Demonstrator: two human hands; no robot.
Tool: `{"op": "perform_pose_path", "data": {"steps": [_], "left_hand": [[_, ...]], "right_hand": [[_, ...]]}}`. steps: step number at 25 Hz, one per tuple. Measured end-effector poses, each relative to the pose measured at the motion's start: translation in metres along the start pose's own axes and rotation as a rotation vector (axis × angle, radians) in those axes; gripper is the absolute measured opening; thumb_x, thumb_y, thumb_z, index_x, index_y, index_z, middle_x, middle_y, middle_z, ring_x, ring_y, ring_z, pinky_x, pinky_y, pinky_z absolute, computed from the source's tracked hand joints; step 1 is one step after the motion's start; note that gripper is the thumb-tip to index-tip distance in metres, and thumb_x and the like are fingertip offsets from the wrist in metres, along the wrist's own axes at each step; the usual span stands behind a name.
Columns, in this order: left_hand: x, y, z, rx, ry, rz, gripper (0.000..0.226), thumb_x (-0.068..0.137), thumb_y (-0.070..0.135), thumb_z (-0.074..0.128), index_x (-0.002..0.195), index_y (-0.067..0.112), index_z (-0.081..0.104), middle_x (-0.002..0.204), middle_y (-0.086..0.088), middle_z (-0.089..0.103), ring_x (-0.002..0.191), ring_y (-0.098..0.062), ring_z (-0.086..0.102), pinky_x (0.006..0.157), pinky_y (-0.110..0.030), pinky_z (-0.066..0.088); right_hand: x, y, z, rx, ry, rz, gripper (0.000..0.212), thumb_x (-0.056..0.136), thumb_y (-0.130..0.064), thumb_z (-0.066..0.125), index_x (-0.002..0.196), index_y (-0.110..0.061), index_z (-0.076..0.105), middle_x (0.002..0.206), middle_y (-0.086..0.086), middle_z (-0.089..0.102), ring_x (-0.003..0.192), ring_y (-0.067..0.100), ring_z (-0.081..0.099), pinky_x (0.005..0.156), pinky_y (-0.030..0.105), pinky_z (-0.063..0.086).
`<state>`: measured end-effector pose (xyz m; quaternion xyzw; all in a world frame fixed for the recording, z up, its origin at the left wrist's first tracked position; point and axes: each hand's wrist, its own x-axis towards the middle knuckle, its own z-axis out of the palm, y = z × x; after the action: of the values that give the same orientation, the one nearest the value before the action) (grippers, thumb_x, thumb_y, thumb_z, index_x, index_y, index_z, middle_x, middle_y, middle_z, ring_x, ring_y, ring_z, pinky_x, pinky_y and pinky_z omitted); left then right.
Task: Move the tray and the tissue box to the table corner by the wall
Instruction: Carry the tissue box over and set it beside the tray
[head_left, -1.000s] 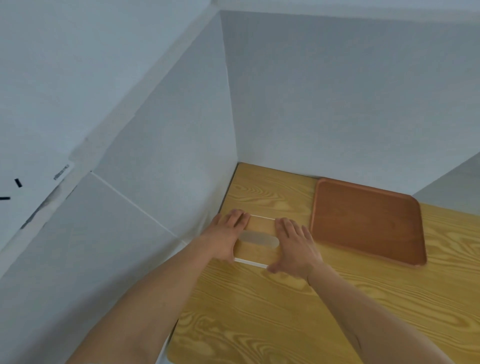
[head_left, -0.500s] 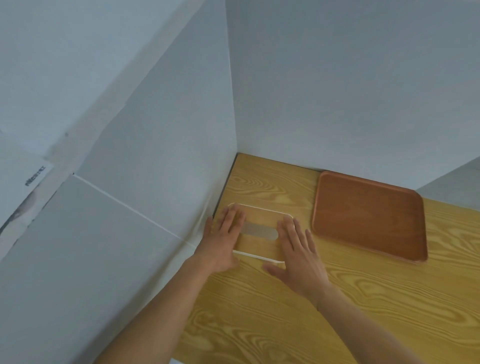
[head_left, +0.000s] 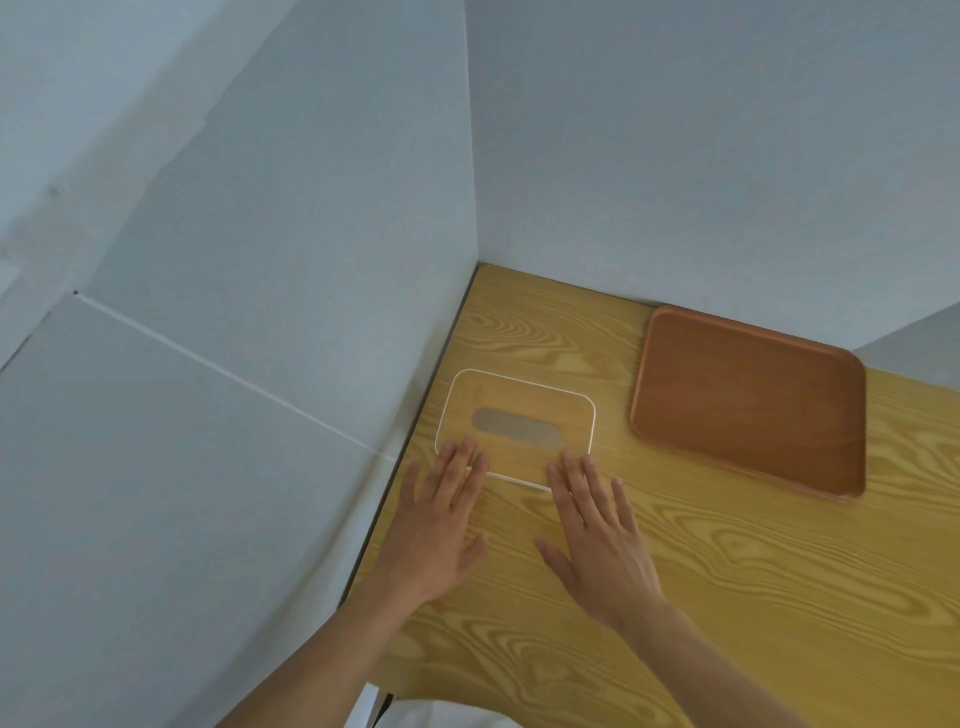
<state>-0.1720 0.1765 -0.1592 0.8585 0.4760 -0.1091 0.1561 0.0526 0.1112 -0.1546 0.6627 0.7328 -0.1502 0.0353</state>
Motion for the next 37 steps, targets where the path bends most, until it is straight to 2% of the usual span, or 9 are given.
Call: {"op": "perform_pose_path", "data": {"steps": [4, 7, 9, 19, 24, 28, 32, 37], "left_hand": [[0.001, -0.001, -0.002, 0.004, -0.002, -0.019, 0.090, 0.095, 0.054, 0.040, 0.154, 0.025, -0.021, 0.163, 0.002, -0.028, 0.150, -0.018, -0.024, 0.122, -0.055, 0.001], [0.010, 0.001, -0.008, -0.033, -0.008, -0.050, 0.089, 0.095, 0.055, 0.040, 0.154, 0.027, -0.021, 0.162, 0.004, -0.030, 0.149, -0.016, -0.026, 0.122, -0.054, 0.000], [0.019, 0.001, -0.014, -0.050, -0.003, -0.073, 0.090, 0.094, 0.057, 0.041, 0.154, 0.026, -0.018, 0.163, 0.004, -0.028, 0.149, -0.017, -0.025, 0.122, -0.053, 0.000], [0.078, -0.007, -0.049, -0.028, 0.004, -0.125, 0.088, 0.089, 0.057, 0.046, 0.156, 0.021, 0.000, 0.168, -0.002, -0.006, 0.153, -0.023, -0.007, 0.121, -0.056, 0.005], [0.109, -0.008, -0.075, 0.020, -0.063, -0.151, 0.086, 0.089, 0.054, 0.050, 0.155, 0.019, 0.007, 0.167, -0.003, -0.004, 0.153, -0.026, -0.002, 0.120, -0.056, 0.005], [0.130, -0.009, -0.097, 0.063, -0.118, -0.169, 0.083, 0.090, 0.051, 0.054, 0.154, 0.018, 0.012, 0.167, -0.003, -0.001, 0.153, -0.027, 0.003, 0.119, -0.057, 0.007], [0.149, -0.011, -0.114, 0.105, -0.159, -0.181, 0.083, 0.090, 0.050, 0.055, 0.154, 0.016, 0.013, 0.167, -0.004, 0.000, 0.152, -0.029, 0.006, 0.118, -0.060, 0.008], [0.166, -0.015, -0.125, 0.116, -0.185, -0.191, 0.084, 0.091, 0.048, 0.056, 0.154, 0.016, 0.011, 0.167, -0.004, -0.002, 0.152, -0.028, 0.006, 0.119, -0.055, 0.013]], "right_hand": [[0.002, -0.003, 0.001, -0.012, -0.011, 0.024, 0.079, 0.097, -0.053, 0.034, 0.158, -0.013, 0.004, 0.168, 0.008, 0.002, 0.153, 0.026, -0.002, 0.120, 0.055, 0.017], [0.011, -0.003, -0.005, 0.007, -0.025, 0.035, 0.083, 0.093, -0.048, 0.050, 0.158, -0.011, 0.013, 0.167, 0.010, 0.007, 0.153, 0.028, 0.004, 0.116, 0.060, 0.027], [0.021, -0.001, -0.011, 0.010, -0.024, 0.046, 0.084, 0.092, -0.048, 0.052, 0.158, -0.012, 0.015, 0.167, 0.008, 0.008, 0.153, 0.026, 0.005, 0.115, 0.060, 0.029], [0.075, 0.010, -0.033, 0.006, -0.065, 0.066, 0.080, 0.098, -0.050, 0.040, 0.158, -0.021, -0.006, 0.166, 0.000, -0.016, 0.152, 0.019, -0.013, 0.119, 0.054, 0.019], [0.101, 0.018, -0.046, 0.026, -0.077, 0.080, 0.079, 0.098, -0.045, 0.042, 0.158, -0.023, -0.004, 0.167, -0.001, -0.013, 0.153, 0.017, -0.010, 0.119, 0.053, 0.021], [0.125, 0.022, -0.057, 0.016, -0.096, 0.094, 0.078, 0.096, -0.035, 0.045, 0.157, -0.021, -0.001, 0.168, 0.000, -0.009, 0.153, 0.018, -0.007, 0.118, 0.058, 0.020], [0.149, 0.026, -0.069, 0.019, -0.146, 0.110, 0.078, 0.096, -0.033, 0.044, 0.157, -0.022, -0.002, 0.168, 0.000, -0.009, 0.153, 0.019, -0.007, 0.117, 0.059, 0.017], [0.171, 0.029, -0.078, 0.021, -0.187, 0.130, 0.077, 0.096, -0.033, 0.044, 0.157, -0.022, -0.002, 0.168, 0.000, -0.009, 0.153, 0.019, -0.008, 0.116, 0.060, 0.017]]}}
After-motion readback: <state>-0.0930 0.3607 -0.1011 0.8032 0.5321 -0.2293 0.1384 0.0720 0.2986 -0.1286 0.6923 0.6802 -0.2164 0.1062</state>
